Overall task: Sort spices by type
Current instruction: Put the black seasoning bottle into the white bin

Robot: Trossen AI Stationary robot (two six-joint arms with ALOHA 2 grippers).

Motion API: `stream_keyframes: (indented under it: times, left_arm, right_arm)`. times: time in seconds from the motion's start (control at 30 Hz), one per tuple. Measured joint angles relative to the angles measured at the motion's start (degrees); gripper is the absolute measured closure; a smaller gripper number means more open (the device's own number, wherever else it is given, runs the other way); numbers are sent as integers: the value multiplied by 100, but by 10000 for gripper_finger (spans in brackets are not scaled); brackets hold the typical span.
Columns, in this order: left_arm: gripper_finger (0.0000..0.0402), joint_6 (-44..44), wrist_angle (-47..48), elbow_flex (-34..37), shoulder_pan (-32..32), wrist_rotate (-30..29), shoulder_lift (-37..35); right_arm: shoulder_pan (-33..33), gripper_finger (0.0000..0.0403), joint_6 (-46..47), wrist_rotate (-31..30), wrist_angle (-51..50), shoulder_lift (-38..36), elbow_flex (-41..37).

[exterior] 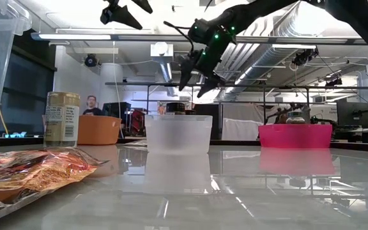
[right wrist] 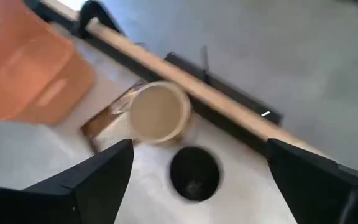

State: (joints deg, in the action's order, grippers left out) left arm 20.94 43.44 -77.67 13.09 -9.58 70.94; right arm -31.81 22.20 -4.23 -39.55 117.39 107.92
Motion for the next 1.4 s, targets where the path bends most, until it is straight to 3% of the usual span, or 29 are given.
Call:
stream_keyframes:
  times: [0.23,0.63,0.77,1.23,1.4]
  left_arm:
    - [119,93,4,0,2,2,8]
    - [119,143,2,0,0,2,10]
    - [119,145,2,0,0,0,10]
    - [119,200,2,0,0,0,15]
    - [119,200,2,0,2,0,15]
  right_arm:
    - [-5,40,-429,693,-183,262,-11]
    - [-7,40,-1394,296,-90,290,0]
    - [-7,40,-1382,490,-180,449,0]
    - [-36,41,-1321,308,-47,655,-2]
    - [-42,59,-1175,378,-159,690,-2]
